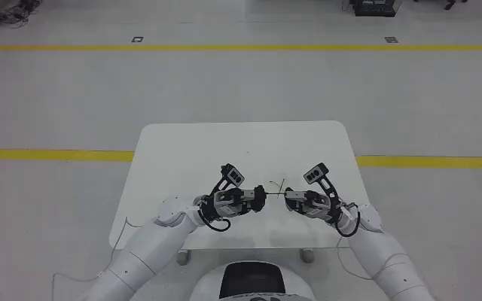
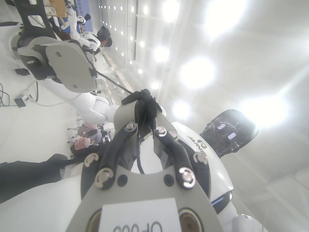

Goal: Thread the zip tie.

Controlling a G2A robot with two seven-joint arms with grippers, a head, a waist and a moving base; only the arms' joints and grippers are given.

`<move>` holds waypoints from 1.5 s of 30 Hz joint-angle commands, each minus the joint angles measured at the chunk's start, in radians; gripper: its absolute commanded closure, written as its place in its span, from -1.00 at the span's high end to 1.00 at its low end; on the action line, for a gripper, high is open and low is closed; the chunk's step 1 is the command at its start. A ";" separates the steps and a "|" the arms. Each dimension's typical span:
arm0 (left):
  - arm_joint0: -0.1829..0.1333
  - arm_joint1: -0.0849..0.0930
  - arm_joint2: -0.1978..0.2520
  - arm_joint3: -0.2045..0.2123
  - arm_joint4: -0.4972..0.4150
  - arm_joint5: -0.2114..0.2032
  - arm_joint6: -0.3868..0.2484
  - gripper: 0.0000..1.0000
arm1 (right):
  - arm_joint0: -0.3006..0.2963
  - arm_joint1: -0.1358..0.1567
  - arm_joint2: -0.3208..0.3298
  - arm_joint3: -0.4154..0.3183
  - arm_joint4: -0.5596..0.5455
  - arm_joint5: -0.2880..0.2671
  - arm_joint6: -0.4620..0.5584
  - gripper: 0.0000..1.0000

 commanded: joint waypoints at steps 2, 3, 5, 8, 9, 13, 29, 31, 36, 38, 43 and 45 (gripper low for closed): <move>0.000 0.000 0.000 0.000 0.000 0.000 0.000 -1.00 | 0.002 -0.001 -0.003 0.003 -0.008 0.004 -0.003 -1.00; 0.000 0.000 0.000 0.000 0.000 0.000 0.000 -1.00 | 0.003 -0.001 -0.004 0.004 -0.011 0.005 -0.005 -1.00; 0.000 0.000 0.000 0.000 0.000 0.000 0.000 -1.00 | 0.005 -0.002 -0.006 0.006 -0.016 0.007 -0.008 -1.00; 0.000 0.000 0.000 0.000 0.000 0.000 0.000 -1.00 | 0.008 -0.003 -0.010 0.009 -0.025 0.011 -0.014 -1.00; 0.000 0.000 0.000 0.000 0.000 0.000 0.000 -1.00 | 0.009 -0.003 -0.012 0.010 -0.027 0.012 -0.015 -1.00; 0.000 0.000 0.000 0.000 0.000 0.000 0.000 -1.00 | 0.014 -0.004 -0.019 0.013 -0.041 0.017 -0.020 -1.00; 0.000 0.000 0.000 0.000 0.000 0.000 0.000 -1.00 | 0.027 -0.007 -0.042 0.022 -0.085 0.035 -0.023 -1.00; 0.000 0.000 0.000 0.000 0.000 0.000 0.000 -1.00 | 0.030 -0.008 -0.047 0.025 -0.093 0.037 -0.026 -1.00; 0.000 0.000 0.000 0.000 0.000 0.000 0.000 -1.00 | 0.036 -0.010 -0.057 0.031 -0.104 0.041 -0.031 -1.00; 0.000 0.000 0.000 0.000 0.000 0.000 0.000 -1.00 | 0.038 -0.010 -0.060 0.034 -0.108 0.044 -0.031 -1.00; 0.000 0.000 0.000 0.000 0.000 0.000 0.000 -1.00 | 0.042 -0.011 -0.064 0.038 -0.114 0.047 -0.033 -1.00; 0.000 0.000 0.000 0.000 0.000 0.000 0.000 -1.00 | 0.043 -0.011 -0.064 0.040 -0.115 0.047 -0.034 -1.00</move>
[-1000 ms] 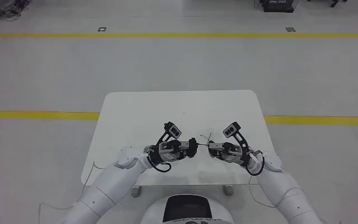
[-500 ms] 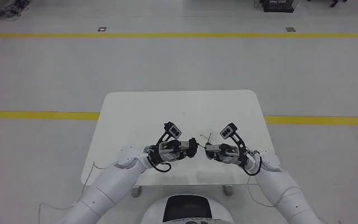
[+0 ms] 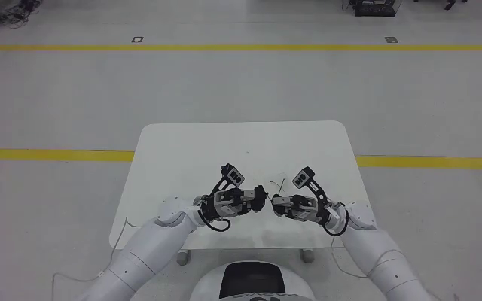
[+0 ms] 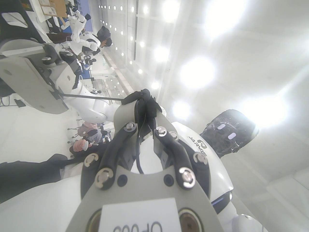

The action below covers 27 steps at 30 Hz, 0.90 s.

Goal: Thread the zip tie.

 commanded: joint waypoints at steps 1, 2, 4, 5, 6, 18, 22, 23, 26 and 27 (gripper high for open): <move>0.000 0.000 0.000 0.000 0.000 0.000 0.000 -1.00 | 0.000 0.000 0.000 0.002 -0.002 0.000 -0.001 -1.00; 0.000 0.000 0.000 0.000 0.000 0.000 0.000 -1.00 | 0.001 0.000 0.000 0.002 -0.002 -0.001 -0.001 -1.00; 0.000 0.000 0.000 0.000 0.000 0.000 0.000 -1.00 | 0.000 0.000 0.001 0.005 -0.004 -0.002 -0.002 -1.00; 0.000 0.000 0.000 0.000 0.000 0.000 0.000 -1.00 | 0.000 0.001 0.001 0.006 -0.005 -0.002 -0.003 -1.00; 0.000 0.000 0.000 0.000 0.000 0.000 0.000 -1.00 | 0.000 0.001 0.001 0.008 -0.006 -0.002 -0.003 -1.00; 0.000 0.000 0.000 0.000 0.000 0.000 0.000 -1.00 | -0.001 0.002 0.005 0.016 -0.017 -0.004 -0.015 -1.00; 0.000 0.000 0.000 0.000 0.000 0.000 0.000 -1.00 | -0.001 0.003 0.005 0.019 -0.019 -0.004 -0.017 -1.00; 0.000 0.000 0.000 0.000 0.000 0.000 0.000 -1.00 | -0.002 0.003 0.005 0.020 -0.020 -0.005 -0.018 -1.00; 0.000 0.000 0.000 0.000 0.000 0.000 0.000 -1.00 | -0.003 0.003 0.006 0.024 -0.021 -0.006 -0.020 -1.00; 0.000 0.000 0.000 0.000 0.000 0.000 0.000 -1.00 | -0.004 0.004 0.008 0.027 -0.022 -0.007 -0.022 -1.00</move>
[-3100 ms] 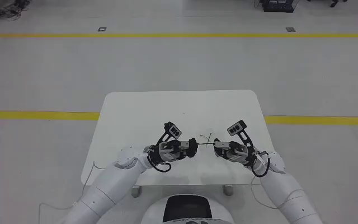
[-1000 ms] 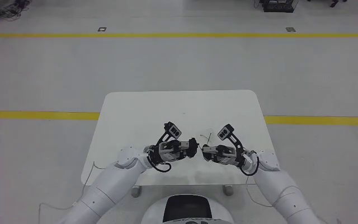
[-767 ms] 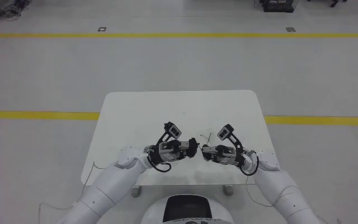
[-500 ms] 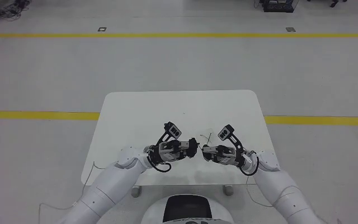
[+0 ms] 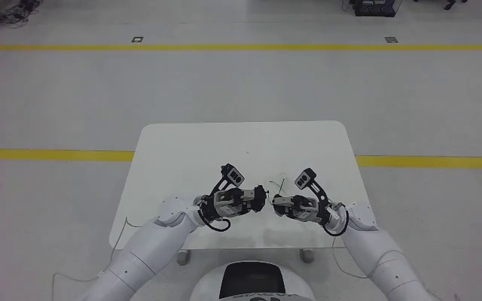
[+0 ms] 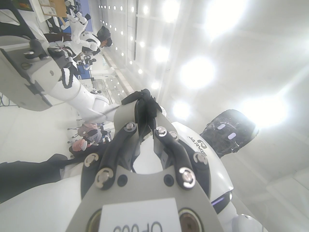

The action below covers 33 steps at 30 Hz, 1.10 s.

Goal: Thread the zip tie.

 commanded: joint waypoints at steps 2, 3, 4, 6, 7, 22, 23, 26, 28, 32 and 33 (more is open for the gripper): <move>0.000 0.000 0.000 0.000 0.000 0.000 0.000 -1.00 | -0.003 0.001 0.004 0.006 -0.002 -0.002 -0.004 -1.00; 0.000 0.000 0.000 0.000 0.000 0.000 0.000 -1.00 | -0.004 0.002 0.007 0.009 -0.003 -0.003 -0.006 -1.00; 0.000 0.000 0.000 0.000 0.000 0.000 0.000 -1.00 | -0.005 0.002 0.009 0.012 -0.003 -0.004 -0.007 -1.00; 0.000 0.000 0.000 0.000 0.000 0.000 0.000 -1.00 | -0.009 0.004 0.017 0.016 0.000 -0.009 -0.013 -1.00; 0.000 0.000 0.000 0.000 0.000 0.000 0.000 -1.00 | -0.012 0.005 0.023 0.018 0.006 -0.012 -0.014 -1.00; 0.015 -0.002 -0.002 -0.007 -0.039 0.023 0.056 -1.00 | -0.033 0.010 0.066 -0.016 0.023 -0.063 -0.055 1.00; 0.019 -0.002 -0.007 -0.007 -0.051 0.030 0.073 -1.00 | -0.042 0.012 0.077 -0.027 0.016 -0.078 -0.056 1.00; 0.039 0.000 -0.024 -0.004 -0.079 0.057 0.129 -1.00 | -0.073 0.022 0.130 -0.072 -0.012 -0.101 -0.064 1.00; 0.057 0.003 -0.038 -0.013 -0.099 0.071 0.150 -1.00 | -0.100 0.027 0.177 -0.116 -0.033 -0.101 -0.064 1.00; 0.077 0.008 -0.058 -0.028 -0.094 0.059 0.156 -1.00 | -0.127 0.028 0.215 -0.143 -0.044 -0.101 -0.082 1.00; 0.077 0.008 -0.058 -0.028 -0.094 0.059 0.156 -1.00 | -0.127 0.028 0.215 -0.143 -0.044 -0.101 -0.082 1.00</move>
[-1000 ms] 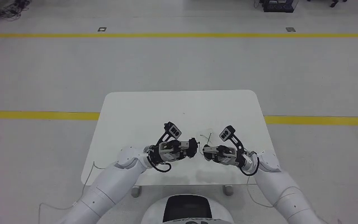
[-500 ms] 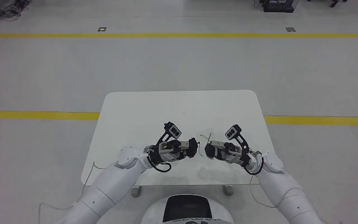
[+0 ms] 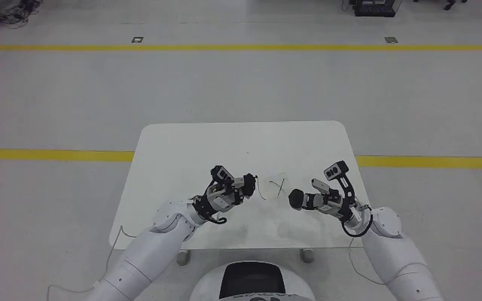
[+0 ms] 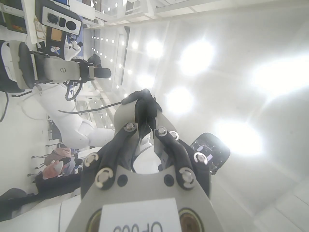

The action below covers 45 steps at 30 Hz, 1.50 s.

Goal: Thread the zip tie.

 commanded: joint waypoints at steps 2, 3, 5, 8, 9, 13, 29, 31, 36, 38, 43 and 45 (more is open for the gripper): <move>-0.001 0.000 0.001 0.000 0.001 0.000 -0.001 -1.00 | 0.001 0.000 -0.002 0.002 0.001 0.000 0.002 1.00; -0.001 0.000 0.001 0.000 0.001 0.000 -0.001 -1.00 | 0.001 0.000 -0.002 0.002 0.001 0.000 0.002 1.00; 0.000 -0.001 0.001 -0.004 0.004 -0.001 0.017 -1.00 | 0.003 0.000 -0.002 -0.004 -0.009 0.000 -0.012 1.00; 0.013 0.000 -0.013 -0.021 0.001 -0.024 0.036 -1.00 | -0.013 0.000 0.017 -0.046 -0.035 0.000 -0.065 1.00; 0.019 0.001 -0.020 -0.027 0.007 -0.033 0.037 -1.00 | -0.019 0.000 0.027 -0.055 -0.037 0.000 -0.072 1.00; 0.058 0.012 -0.063 -0.067 0.017 -0.045 0.038 -1.00 | -0.048 0.003 0.069 -0.092 -0.055 0.000 -0.096 1.00; 0.207 0.048 -0.206 -0.189 0.022 -0.055 -0.026 -1.00 | -0.106 0.003 0.123 -0.185 -0.109 0.000 -0.154 1.00; 0.207 0.048 -0.206 -0.189 0.022 -0.055 -0.026 -1.00 | -0.106 0.003 0.123 -0.185 -0.109 0.000 -0.154 1.00; 0.207 0.048 -0.206 -0.189 0.022 -0.055 -0.026 -1.00 | -0.106 0.003 0.123 -0.185 -0.109 0.000 -0.154 1.00; 0.207 0.048 -0.206 -0.189 0.022 -0.055 -0.026 -1.00 | -0.106 0.003 0.123 -0.185 -0.109 0.000 -0.154 1.00; 0.207 0.048 -0.206 -0.189 0.022 -0.055 -0.026 -1.00 | -0.106 0.003 0.123 -0.185 -0.109 0.000 -0.154 1.00; 0.207 0.048 -0.206 -0.189 0.022 -0.055 -0.026 -1.00 | -0.106 0.003 0.123 -0.185 -0.109 0.000 -0.154 1.00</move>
